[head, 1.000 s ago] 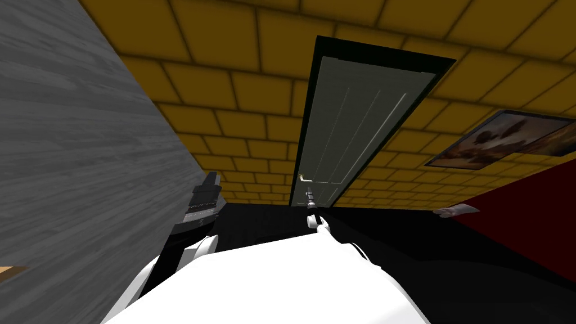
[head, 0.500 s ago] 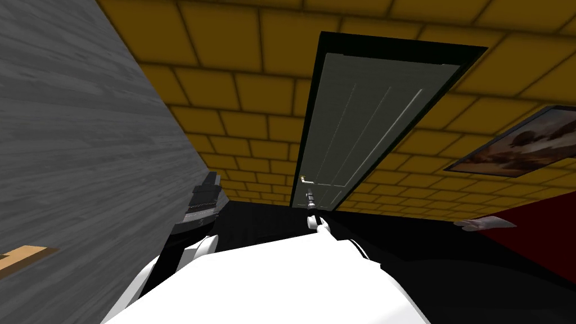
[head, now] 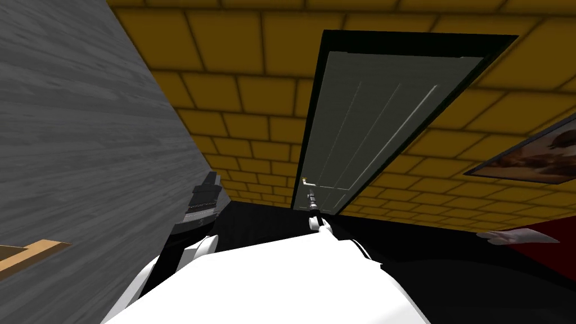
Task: Pull the door open
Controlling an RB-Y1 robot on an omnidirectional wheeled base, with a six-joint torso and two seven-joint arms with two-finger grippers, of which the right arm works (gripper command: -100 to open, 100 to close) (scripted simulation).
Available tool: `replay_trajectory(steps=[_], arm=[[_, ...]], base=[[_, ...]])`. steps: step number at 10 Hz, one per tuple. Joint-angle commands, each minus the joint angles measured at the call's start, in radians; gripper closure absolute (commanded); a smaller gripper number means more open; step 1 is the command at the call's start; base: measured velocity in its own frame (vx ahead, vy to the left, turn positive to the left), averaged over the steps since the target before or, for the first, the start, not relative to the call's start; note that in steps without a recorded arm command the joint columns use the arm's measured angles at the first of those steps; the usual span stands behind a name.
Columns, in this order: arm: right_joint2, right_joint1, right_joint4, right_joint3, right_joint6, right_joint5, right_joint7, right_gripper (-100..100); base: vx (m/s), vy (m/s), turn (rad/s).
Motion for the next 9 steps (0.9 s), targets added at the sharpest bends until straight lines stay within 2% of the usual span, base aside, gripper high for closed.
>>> replay_trajectory(steps=[1,3,5,6,7,8,9], arm=[[-0.017,0.012,0.007,-0.006,-0.014,-0.005,-0.017,-100],[-0.048,0.030,0.016,-0.015,-0.027,-0.014,-0.044,-100],[-0.048,0.030,0.016,-0.015,-0.027,-0.014,-0.044,-100],[-0.077,0.048,0.024,-0.024,-0.040,-0.022,-0.070,-100],[-0.089,0.055,0.027,-0.027,-0.045,-0.026,-0.081,-100],[-0.089,0.055,0.033,-0.027,-0.045,-0.026,-0.081,-100],[-0.106,0.065,0.032,-0.032,-0.053,-0.030,-0.096,-100]], base=[[0.187,0.043,0.119],[0.213,0.029,0.117],[0.092,-0.003,0.021],[0.151,0.003,0.159],[0.199,-0.006,0.182],[0.131,-0.015,0.030],[0.147,-0.002,0.068]])
